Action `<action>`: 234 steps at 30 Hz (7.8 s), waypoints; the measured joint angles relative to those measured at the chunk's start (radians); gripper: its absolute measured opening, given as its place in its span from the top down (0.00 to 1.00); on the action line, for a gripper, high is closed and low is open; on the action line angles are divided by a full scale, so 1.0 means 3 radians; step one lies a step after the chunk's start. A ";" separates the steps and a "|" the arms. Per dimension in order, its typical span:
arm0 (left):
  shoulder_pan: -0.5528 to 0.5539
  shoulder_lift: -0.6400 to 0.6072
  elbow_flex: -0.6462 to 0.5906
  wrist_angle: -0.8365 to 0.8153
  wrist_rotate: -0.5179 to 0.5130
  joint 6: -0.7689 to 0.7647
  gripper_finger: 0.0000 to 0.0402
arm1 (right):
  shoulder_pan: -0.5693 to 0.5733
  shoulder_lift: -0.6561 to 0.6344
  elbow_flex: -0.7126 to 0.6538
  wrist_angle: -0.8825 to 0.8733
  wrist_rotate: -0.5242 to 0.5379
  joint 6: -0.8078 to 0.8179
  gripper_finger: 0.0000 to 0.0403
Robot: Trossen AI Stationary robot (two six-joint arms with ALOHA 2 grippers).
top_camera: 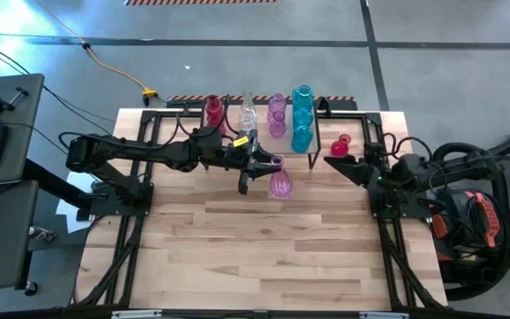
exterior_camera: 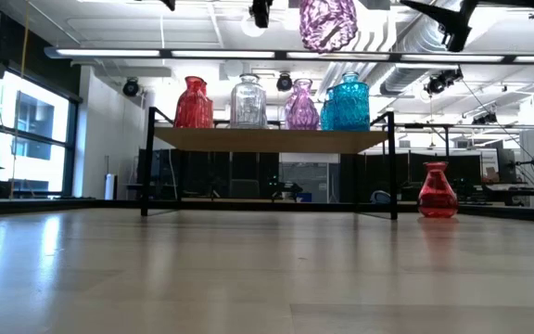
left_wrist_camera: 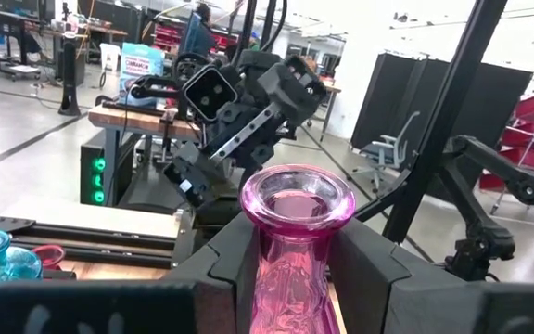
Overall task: Sort vases onto shelf
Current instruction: Put the violet vase on the shelf aligned with the other violet vases
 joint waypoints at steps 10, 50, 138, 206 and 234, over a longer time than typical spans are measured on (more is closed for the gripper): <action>0.0000 -0.0003 0.0000 0.0008 0.0005 -0.0057 0.76 | 0.0000 0.0678 0.0267 0.0113 -0.0108 -0.0360 0.13; 0.0008 -0.0003 -0.0001 0.0009 -0.0062 -0.0084 0.76 | -0.0175 0.2436 0.2404 -0.1959 -0.0142 -0.1550 0.32; 0.0447 -0.1209 0.0001 -0.0769 -0.0074 0.0353 0.52 | 0.0051 0.2285 0.2401 -0.2074 0.1503 -0.1564 0.76; 0.1352 -0.1621 -0.0001 -0.1016 -0.0070 0.0733 0.52 | -0.0445 0.3658 0.2397 -0.1036 0.2872 -0.1481 0.76; 0.1350 -0.1612 -0.0003 -0.1432 -0.0073 0.0707 0.52 | -0.0654 0.3654 0.2397 -0.0934 0.2569 -0.1586 0.73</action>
